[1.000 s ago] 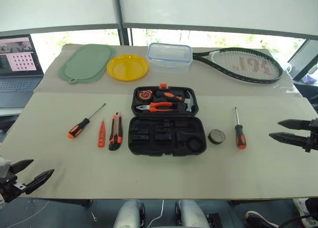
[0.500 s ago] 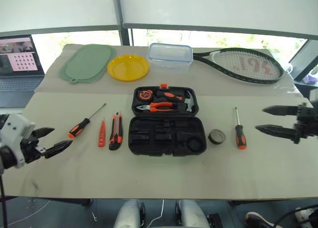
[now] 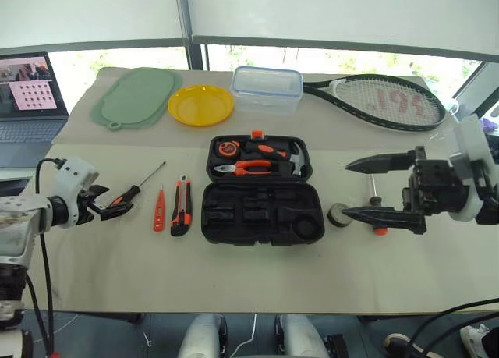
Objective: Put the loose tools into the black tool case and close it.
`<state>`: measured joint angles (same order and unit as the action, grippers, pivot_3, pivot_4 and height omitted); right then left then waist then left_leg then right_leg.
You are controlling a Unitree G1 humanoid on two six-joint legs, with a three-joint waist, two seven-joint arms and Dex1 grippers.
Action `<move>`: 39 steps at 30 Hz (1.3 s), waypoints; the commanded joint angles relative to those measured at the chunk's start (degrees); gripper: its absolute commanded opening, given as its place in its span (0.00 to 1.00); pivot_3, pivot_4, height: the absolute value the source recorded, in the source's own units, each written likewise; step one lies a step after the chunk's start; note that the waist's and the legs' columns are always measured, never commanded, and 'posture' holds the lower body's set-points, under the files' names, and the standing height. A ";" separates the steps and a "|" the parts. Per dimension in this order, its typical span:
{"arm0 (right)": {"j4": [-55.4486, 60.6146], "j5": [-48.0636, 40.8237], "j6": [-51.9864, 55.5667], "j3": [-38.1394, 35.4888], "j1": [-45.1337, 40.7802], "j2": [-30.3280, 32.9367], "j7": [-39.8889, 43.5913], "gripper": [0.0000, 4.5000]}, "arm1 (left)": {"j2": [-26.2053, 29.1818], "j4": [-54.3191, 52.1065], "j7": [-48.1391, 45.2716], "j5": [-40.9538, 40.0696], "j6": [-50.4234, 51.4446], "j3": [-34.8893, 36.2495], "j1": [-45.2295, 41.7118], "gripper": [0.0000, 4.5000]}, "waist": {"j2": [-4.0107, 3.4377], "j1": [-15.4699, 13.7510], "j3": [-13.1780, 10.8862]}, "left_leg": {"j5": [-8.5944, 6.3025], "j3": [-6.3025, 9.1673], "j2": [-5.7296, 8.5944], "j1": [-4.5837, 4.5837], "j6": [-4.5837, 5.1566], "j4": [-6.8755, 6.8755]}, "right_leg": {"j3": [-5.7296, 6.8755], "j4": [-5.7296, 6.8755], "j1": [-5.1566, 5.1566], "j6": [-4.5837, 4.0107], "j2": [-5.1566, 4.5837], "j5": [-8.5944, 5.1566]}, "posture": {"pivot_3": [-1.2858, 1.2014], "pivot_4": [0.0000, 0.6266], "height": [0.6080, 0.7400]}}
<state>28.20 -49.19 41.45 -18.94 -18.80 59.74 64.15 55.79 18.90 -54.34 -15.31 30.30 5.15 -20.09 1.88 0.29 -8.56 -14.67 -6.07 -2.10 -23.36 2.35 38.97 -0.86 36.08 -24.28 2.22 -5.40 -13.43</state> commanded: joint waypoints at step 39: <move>10.18 1.50 -0.27 -19.63 26.54 -5.56 -11.62 1.00 | -27.86 18.49 -19.54 18.63 -30.15 -28.89 -39.03 0.20 | 0.29 -1.09 -0.06 | -0.18 0.65 0.31 -0.94 0.41 1.19 | 0.18 -0.18 0.04 0.56 0.12 0.30 | 0.52 0.24 0.99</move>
<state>36.66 -47.55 42.28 -35.62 7.44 54.74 53.77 27.89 36.52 -73.41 2.21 2.00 -23.76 -57.75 2.17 -0.80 -8.62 -14.86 -5.42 -1.80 -24.30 2.77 40.16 -0.70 35.91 -24.23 2.78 -5.27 -13.13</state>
